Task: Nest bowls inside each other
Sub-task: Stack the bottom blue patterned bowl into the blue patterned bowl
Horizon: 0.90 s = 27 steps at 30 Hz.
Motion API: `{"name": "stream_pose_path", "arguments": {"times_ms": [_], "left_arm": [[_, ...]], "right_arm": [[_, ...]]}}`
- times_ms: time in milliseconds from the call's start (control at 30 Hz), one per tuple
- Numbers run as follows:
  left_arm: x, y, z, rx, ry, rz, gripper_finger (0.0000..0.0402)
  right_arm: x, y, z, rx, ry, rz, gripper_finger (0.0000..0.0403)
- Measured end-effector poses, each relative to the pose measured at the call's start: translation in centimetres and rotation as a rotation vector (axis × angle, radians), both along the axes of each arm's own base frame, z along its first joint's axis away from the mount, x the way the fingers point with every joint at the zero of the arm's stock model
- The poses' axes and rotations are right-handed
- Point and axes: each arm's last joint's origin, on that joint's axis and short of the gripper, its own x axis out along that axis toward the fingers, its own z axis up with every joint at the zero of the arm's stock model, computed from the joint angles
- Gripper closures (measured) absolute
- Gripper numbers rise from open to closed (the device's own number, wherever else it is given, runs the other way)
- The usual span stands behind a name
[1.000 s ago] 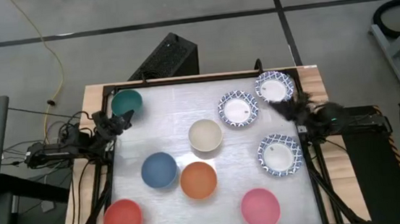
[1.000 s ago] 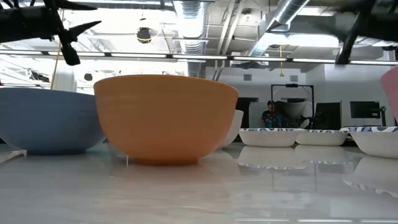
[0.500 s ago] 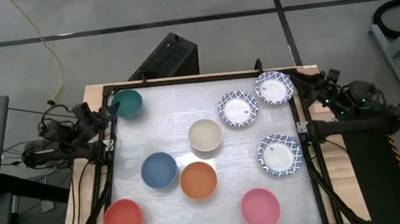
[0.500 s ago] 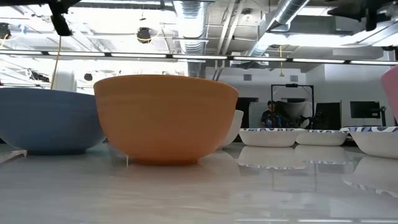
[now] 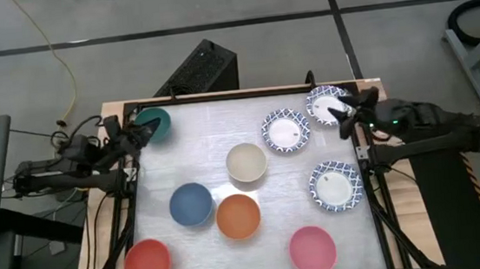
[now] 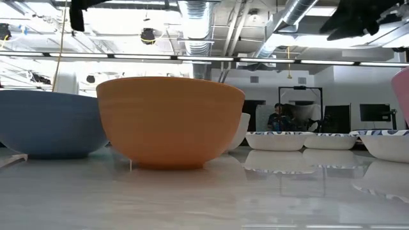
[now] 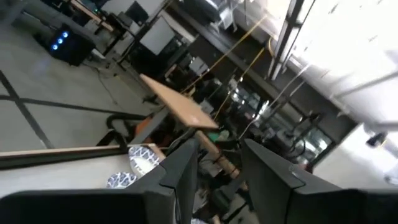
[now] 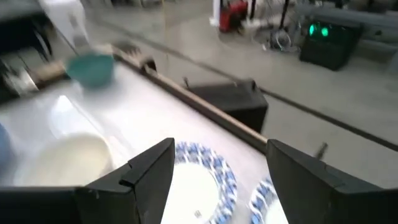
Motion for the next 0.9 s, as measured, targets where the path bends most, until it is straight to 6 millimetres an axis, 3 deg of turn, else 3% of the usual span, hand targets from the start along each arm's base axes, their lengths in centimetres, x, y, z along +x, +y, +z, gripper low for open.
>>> {"name": "stream_pose_path", "arguments": {"times_ms": [200, 433, 700, 900], "left_arm": [[1.5, -0.2, 1.0, 0.073, 0.063, -0.055, 0.0287], [1.2, -0.4, 3.2, 0.127, 0.067, -0.096, 0.0287], [0.3, -0.5, 3.5, 0.004, 0.291, -0.200, 0.0287], [0.2, -0.8, 3.6, -0.038, 0.300, -0.309, 0.0287]], "right_arm": [[1.9, -0.2, -0.9, 0.046, 0.193, -0.033, 0.0127], [2.9, -1.5, -0.3, 0.272, 0.374, -0.068, 0.0127], [4.8, -2.1, -1.3, 0.543, 0.571, 0.165, 0.0127], [5.7, -1.1, -2.3, 0.564, 0.735, 0.344, 0.0127]]}}
